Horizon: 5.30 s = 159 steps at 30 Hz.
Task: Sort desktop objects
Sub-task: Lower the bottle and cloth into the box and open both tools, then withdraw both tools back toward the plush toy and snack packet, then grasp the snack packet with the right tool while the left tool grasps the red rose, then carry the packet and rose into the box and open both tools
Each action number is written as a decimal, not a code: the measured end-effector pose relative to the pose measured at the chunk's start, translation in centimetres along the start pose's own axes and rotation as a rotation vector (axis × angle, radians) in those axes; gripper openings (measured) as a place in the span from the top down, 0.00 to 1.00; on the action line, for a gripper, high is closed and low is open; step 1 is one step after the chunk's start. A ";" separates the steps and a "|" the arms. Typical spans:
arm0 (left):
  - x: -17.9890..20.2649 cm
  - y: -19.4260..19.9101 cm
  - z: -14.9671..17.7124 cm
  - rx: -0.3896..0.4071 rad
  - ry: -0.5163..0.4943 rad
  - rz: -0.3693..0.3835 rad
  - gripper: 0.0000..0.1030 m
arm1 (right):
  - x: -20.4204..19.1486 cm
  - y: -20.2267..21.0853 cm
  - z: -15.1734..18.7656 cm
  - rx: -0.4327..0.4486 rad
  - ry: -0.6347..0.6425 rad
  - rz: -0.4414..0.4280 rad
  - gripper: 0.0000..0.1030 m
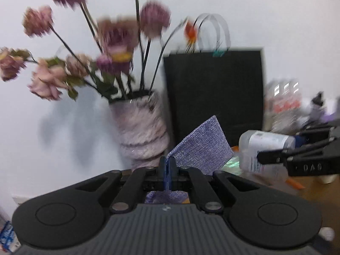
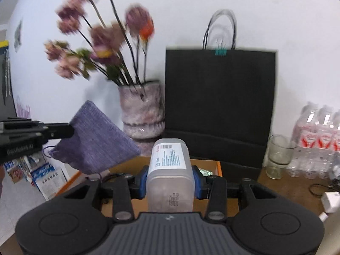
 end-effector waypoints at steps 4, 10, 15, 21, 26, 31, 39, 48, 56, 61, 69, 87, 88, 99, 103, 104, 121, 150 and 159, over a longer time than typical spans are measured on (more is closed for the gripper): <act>-1.1 -4.8 0.6 -0.065 -0.086 -0.055 0.97 | -0.6 -6.9 -1.0 -0.106 -0.005 -0.014 0.62; -1.5 -9.6 3.3 -0.212 -0.130 0.001 0.95 | -2.5 -14.2 0.0 -0.248 0.013 -0.005 0.62; -1.5 -10.7 5.7 -0.317 -0.097 0.134 0.86 | -4.1 -16.7 1.3 -0.298 0.086 0.061 0.62; -2.9 -9.0 5.2 -0.321 -0.006 0.198 0.52 | -4.6 -17.2 2.3 -0.355 0.126 0.049 0.59; -4.1 -5.3 2.7 -0.269 0.107 0.153 0.33 | -2.7 -14.3 -0.5 -0.302 0.025 0.036 0.40; -5.0 -1.5 0.7 -0.252 0.243 0.083 0.18 | -1.8 -9.2 -3.2 -0.244 0.036 0.058 0.34; -2.6 6.6 1.9 -0.177 0.295 -0.037 0.00 | -0.7 -0.4 -2.8 -0.180 0.048 0.057 0.19; 3.7 13.6 9.2 -0.053 0.350 -0.067 0.00 | -0.4 8.9 5.4 -0.026 -0.006 0.022 0.16; 9.9 17.1 15.0 -0.058 0.319 -0.105 0.00 | -2.2 13.8 14.3 -0.021 0.035 -0.001 0.16; 12.9 18.8 17.6 -0.071 0.250 -0.124 0.00 | -2.5 16.5 18.4 -0.057 0.041 -0.031 0.16; 14.9 20.4 21.2 -0.133 0.256 -0.091 0.00 | -1.7 18.6 22.5 -0.136 -0.004 -0.027 0.16; 17.4 20.5 22.7 -0.180 0.239 -0.079 0.00 | -0.5 21.5 25.4 -0.148 0.011 -0.020 0.24; 17.2 20.4 22.6 -0.178 0.242 -0.078 0.00 | -0.5 21.3 25.3 -0.151 0.010 -0.022 0.27; 13.7 16.6 17.4 -0.078 0.260 -0.052 0.00 | -1.2 15.7 21.5 -0.181 -0.077 -0.063 0.41; 13.1 13.6 14.8 -0.068 0.227 0.022 0.00 | -1.2 13.2 20.7 -0.217 -0.128 -0.078 0.45; 13.0 12.7 14.2 -0.076 0.216 0.021 0.00 | -1.3 12.7 20.5 -0.223 -0.133 -0.079 0.48; 10.9 4.3 12.9 -0.212 0.228 0.112 0.53 | -1.6 10.8 21.4 -0.226 -0.118 -0.120 0.90; 13.1 22.4 13.3 0.069 0.332 0.005 0.55 | -1.4 22.1 18.0 0.017 0.023 -0.086 0.94; 8.0 17.3 7.6 0.115 0.291 -0.057 0.55 | -1.1 19.8 11.1 0.105 0.083 -0.093 0.94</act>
Point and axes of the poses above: each gripper's, at about its wrist camera, not at the fingertips, and y roughly against the way its jaws point, x to its right, z to its underside, the point moved 1 cm from there along -y, roughly the way its jaws point, and after that the axes turned 15 degrees about z, right-handed, at the moved point
